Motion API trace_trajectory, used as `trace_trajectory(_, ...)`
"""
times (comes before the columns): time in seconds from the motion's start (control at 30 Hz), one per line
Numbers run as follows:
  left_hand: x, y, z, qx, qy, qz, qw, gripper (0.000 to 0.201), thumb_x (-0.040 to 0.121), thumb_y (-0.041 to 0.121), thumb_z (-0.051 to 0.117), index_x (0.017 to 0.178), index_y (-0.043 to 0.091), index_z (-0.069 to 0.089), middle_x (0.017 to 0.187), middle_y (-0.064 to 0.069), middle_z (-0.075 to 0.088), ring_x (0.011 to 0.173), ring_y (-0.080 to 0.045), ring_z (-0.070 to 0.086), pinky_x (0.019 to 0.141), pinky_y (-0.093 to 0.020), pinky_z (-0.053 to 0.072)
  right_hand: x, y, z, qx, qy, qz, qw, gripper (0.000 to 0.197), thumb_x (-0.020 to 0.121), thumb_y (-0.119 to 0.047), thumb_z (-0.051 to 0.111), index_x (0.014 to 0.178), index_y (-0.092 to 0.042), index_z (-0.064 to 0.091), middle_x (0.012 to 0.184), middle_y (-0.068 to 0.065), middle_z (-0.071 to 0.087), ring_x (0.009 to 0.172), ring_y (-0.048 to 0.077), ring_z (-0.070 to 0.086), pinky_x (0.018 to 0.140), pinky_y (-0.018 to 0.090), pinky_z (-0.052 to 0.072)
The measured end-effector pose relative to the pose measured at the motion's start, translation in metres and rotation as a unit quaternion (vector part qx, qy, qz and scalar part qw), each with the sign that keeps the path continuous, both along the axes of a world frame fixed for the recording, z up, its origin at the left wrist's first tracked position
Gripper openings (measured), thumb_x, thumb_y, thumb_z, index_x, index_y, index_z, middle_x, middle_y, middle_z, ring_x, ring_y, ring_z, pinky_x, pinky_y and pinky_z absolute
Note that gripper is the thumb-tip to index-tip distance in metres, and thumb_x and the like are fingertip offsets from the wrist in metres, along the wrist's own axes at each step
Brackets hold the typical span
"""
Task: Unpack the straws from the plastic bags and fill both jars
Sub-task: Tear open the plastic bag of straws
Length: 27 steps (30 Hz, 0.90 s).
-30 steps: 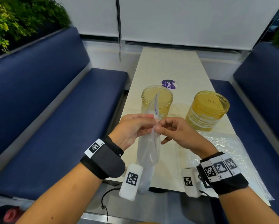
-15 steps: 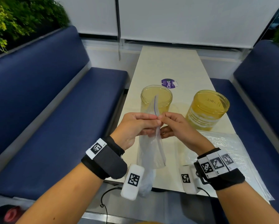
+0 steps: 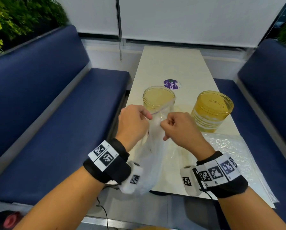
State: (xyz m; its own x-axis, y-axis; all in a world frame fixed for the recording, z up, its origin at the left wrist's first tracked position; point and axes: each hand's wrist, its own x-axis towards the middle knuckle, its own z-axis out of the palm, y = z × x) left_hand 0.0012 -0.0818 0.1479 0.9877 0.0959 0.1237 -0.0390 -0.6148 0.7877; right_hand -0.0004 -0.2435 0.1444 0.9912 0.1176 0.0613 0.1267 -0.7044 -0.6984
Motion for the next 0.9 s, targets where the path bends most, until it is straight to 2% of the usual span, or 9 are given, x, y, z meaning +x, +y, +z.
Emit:
trace_trajectory(0.1, 0.007, 0.008, 0.008, 0.08, 0.009, -0.018, 0.997, 0.043, 0.087, -0.006, 0.044, 0.08, 0.017, 0.079, 0.084, -0.002, 0.065, 0.074, -0.027, 0.069, 0.071, -0.037, 0.059, 0.003, -0.007, 0.007, -0.062, -0.023, -0.029, 0.997, 0.03, 0.077, -0.025, 0.053, 0.054, -0.009, 0.042, 0.051, 0.011, 0.065, 0.053, 0.014, 0.071, 0.055, 0.035, 0.053)
trace_trajectory(0.2, 0.011, 0.007, 0.016, 0.128, 0.004, -0.037, 0.991, 0.035, 0.09, -0.001, 0.048, 0.09, 0.011, 0.08, 0.102, -0.008, 0.068, 0.072, -0.026, 0.069, 0.072, -0.04, 0.061, 0.003, -0.008, 0.015, -0.078, -0.063, -0.031, 0.994, 0.022, 0.068, -0.02, 0.056, 0.053, -0.014, 0.042, 0.051, 0.006, 0.057, 0.057, 0.024, 0.065, 0.054, 0.037, 0.053)
trace_trajectory(0.27, 0.013, 0.007, 0.02, 0.13, 0.014, -0.044, 0.99, 0.022, 0.09, 0.007, 0.057, 0.098, 0.007, 0.078, 0.106, -0.009, 0.071, 0.072, -0.025, 0.071, 0.073, -0.038, 0.062, -0.001, -0.008, 0.022, -0.117, -0.083, -0.021, 0.989, 0.02, 0.068, -0.013, 0.06, 0.058, -0.021, 0.044, 0.052, -0.002, 0.053, 0.057, 0.024, 0.056, 0.056, 0.033, 0.048)
trace_trajectory(0.37, 0.017, 0.01, 0.027, 0.157, 0.03, -0.046, 0.986, 0.025, 0.082, 0.024, 0.074, 0.106, 0.016, 0.077, 0.102, -0.001, 0.073, 0.089, -0.021, 0.069, 0.082, -0.03, 0.053, -0.004, -0.014, 0.036, -0.166, -0.083, -0.02, 0.982, 0.018, 0.07, -0.012, 0.06, 0.075, -0.029, 0.061, 0.058, -0.003, 0.058, 0.066, 0.025, 0.059, 0.064, 0.036, 0.054)
trace_trajectory(0.43, 0.017, 0.012, 0.035, 0.201, 0.025, -0.048, 0.978, 0.029, 0.077, 0.02, 0.073, 0.106, 0.025, 0.077, 0.103, 0.004, 0.071, 0.096, -0.022, 0.064, 0.076, -0.029, 0.046, -0.002, -0.018, 0.045, -0.214, -0.049, -0.026, 0.975, 0.038, 0.074, -0.012, 0.057, 0.098, -0.038, 0.073, 0.062, -0.008, 0.054, 0.07, 0.021, 0.056, 0.07, 0.036, 0.056)
trace_trajectory(0.5, 0.019, 0.015, 0.042, 0.239, 0.03, -0.061, 0.969, 0.039, 0.077, 0.013, 0.066, 0.11, 0.03, 0.075, 0.106, 0.005, 0.067, 0.098, -0.025, 0.062, 0.071, -0.031, 0.044, 0.003, -0.022, 0.052, -0.252, -0.028, -0.045, 0.966, 0.043, 0.08, -0.012, 0.055, 0.108, -0.038, 0.074, 0.07, -0.007, 0.053, 0.072, 0.02, 0.052, 0.07, 0.032, 0.052)
trace_trajectory(0.63, 0.023, 0.032, 0.051, 0.293, 0.072, -0.092, 0.949, 0.05, 0.085, 0.005, 0.053, 0.125, 0.033, 0.067, 0.124, 0.003, 0.063, 0.106, -0.027, 0.059, 0.075, -0.034, 0.045, 0.011, -0.041, 0.058, -0.349, 0.012, -0.106, 0.931, 0.032, 0.085, -0.013, 0.06, 0.111, -0.027, 0.073, 0.101, 0.002, 0.067, 0.084, 0.024, 0.06, 0.061, 0.028, 0.042)
trace_trajectory(0.8, 0.021, 0.038, 0.051, 0.284, 0.099, -0.137, 0.944, 0.056, 0.088, 0.007, 0.049, 0.134, 0.037, 0.059, 0.121, 0.013, 0.062, 0.086, -0.016, 0.053, 0.072, -0.029, 0.044, 0.016, -0.054, 0.057, -0.405, 0.099, -0.125, 0.9, 0.024, 0.087, -0.018, 0.067, 0.108, -0.028, 0.072, 0.096, -0.002, 0.065, 0.067, 0.017, 0.049, 0.045, 0.024, 0.027)
trace_trajectory(0.9, 0.017, 0.028, 0.048, 0.222, 0.096, -0.165, 0.956, 0.06, 0.087, 0.005, 0.052, 0.142, 0.027, 0.053, 0.141, 0.004, 0.054, 0.107, -0.021, 0.058, 0.079, -0.027, 0.047, 0.015, -0.053, 0.05, -0.439, 0.09, -0.127, 0.885, 0.025, 0.088, -0.016, 0.065, 0.111, -0.026, 0.07, 0.104, 0.0, 0.064, 0.073, 0.018, 0.051, 0.045, 0.025, 0.025)
